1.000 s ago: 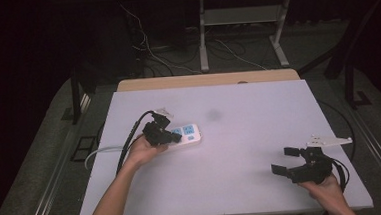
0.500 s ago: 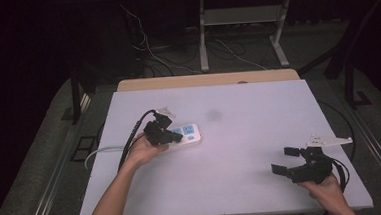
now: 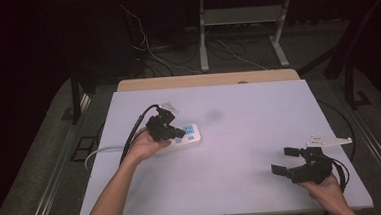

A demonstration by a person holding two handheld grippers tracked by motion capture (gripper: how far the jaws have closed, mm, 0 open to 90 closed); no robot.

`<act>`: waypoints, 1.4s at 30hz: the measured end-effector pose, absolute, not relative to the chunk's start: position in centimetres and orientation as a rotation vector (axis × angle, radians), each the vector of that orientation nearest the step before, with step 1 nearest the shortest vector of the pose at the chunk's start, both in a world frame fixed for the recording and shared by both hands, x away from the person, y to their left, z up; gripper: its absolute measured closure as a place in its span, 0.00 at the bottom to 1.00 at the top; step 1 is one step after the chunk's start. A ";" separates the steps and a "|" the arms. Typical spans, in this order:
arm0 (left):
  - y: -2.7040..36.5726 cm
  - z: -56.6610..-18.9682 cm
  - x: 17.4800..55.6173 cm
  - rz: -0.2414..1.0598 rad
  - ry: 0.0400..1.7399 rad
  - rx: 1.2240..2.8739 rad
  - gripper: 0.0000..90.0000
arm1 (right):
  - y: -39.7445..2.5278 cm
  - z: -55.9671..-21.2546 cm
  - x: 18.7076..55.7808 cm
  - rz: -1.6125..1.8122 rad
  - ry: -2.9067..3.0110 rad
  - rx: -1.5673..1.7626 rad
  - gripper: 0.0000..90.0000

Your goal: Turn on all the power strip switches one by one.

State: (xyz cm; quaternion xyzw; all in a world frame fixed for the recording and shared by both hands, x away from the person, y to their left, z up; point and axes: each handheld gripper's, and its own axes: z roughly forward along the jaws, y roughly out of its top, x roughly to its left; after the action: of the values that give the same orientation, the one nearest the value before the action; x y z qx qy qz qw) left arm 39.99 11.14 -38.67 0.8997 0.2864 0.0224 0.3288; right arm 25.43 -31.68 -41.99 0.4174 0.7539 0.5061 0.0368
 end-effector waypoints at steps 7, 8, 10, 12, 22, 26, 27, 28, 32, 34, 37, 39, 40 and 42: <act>10.4 -38.4 40.3 0.068 0.737 2.362 1.00 | -31.7 -42.0 25.4 1.555 2.313 1.285 0.00; 10.3 -38.4 40.4 0.066 0.735 2.361 1.00 | -31.7 -42.0 25.4 1.555 2.313 1.282 0.00; 10.1 -38.4 40.4 0.067 0.732 2.363 1.00 | -31.7 -42.0 25.4 1.554 2.314 1.281 0.00; 10.0 -38.3 40.6 0.067 0.731 2.365 1.00 | -31.7 -42.0 25.4 1.555 2.313 1.283 0.00; 8.8 -38.9 40.8 0.062 0.705 2.398 1.00 | -31.8 -42.0 25.4 1.555 2.312 1.283 0.00; 8.4 -39.3 40.9 0.056 0.705 2.402 1.00 | -31.8 -42.0 25.4 1.556 2.310 1.286 0.00; 8.4 -39.4 40.9 0.056 0.704 2.402 1.00 | -31.8 -42.0 25.4 1.556 2.310 1.285 0.00; 8.3 -39.4 40.9 0.059 0.708 2.399 1.00 | -31.8 -42.0 25.4 1.556 2.310 1.285 0.00; 8.2 -39.7 41.0 0.059 0.706 2.403 1.00 | -31.8 -42.0 25.4 1.556 2.310 1.285 0.00; 8.1 -39.8 41.1 0.060 0.707 2.404 1.00 | -31.8 -42.0 25.4 1.557 2.309 1.285 0.00; 8.1 -40.0 41.1 0.061 0.711 2.402 1.00 | -31.8 -42.0 25.4 1.556 2.308 1.285 0.00; 8.1 -40.1 41.2 0.062 0.707 2.408 1.00 | -31.9 -42.0 25.4 1.558 2.307 1.284 0.00; 8.0 -40.1 41.2 0.061 0.707 2.410 1.00 | -31.9 -42.0 25.4 1.557 2.307 1.284 0.00; 8.0 -40.3 41.2 0.063 0.702 2.415 1.00 | -31.9 -42.0 25.4 1.558 2.308 1.285 0.00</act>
State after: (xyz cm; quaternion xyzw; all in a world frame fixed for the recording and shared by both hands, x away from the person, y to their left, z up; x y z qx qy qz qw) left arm 41.19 7.98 -40.27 0.9134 0.2656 0.0237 0.3077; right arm 25.45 -31.91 -41.99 0.4187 0.7521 0.5076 0.0375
